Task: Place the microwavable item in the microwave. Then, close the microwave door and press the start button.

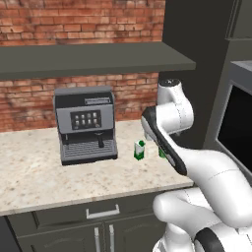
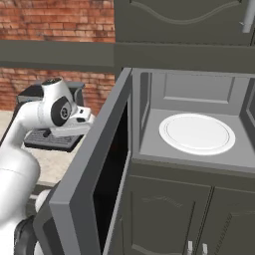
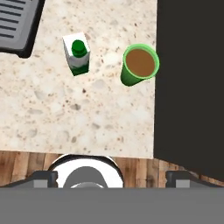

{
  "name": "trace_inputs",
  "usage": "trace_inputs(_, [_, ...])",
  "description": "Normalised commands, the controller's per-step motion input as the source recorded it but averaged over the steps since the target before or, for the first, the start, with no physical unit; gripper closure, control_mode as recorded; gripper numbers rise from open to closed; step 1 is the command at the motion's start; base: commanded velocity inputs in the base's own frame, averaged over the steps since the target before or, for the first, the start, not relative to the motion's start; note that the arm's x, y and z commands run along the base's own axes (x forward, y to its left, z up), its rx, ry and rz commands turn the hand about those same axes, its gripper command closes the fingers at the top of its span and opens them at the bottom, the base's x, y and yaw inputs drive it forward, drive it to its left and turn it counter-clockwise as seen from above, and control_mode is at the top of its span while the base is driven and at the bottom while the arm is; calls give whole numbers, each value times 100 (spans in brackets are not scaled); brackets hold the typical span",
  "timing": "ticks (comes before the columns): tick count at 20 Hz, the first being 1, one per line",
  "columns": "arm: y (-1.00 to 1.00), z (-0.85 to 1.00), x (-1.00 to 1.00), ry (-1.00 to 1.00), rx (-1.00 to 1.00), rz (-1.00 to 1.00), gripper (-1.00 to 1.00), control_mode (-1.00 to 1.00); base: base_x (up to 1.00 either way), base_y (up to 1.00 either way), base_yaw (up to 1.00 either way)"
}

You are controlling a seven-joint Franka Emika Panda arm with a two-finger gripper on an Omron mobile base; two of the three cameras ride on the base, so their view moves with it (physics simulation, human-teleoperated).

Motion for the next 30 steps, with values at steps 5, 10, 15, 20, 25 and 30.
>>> trace_inputs(5, [-32, -9, 13, 2, 0, 11, -100, -100, 0, 0, 0])
trace_inputs(10, [-4, -13, 55, 18, -1, 10, -100, -100, 0, 0, 0])
trace_inputs(15, [0, -37, 45, 16, -4, 9, -100, -100, 0, 0, 0])
trace_inputs(20, [0, -33, 25, 7, -2, 7, -100, -100, 0, 0, 0])
trace_inputs(25, [0, -43, 20, 7, -2, 6, -100, -100, 0, 0, 0])
trace_inputs(30, [-7, -14, 8, 1, 0, 4, -100, -100, 0, 0, 0])
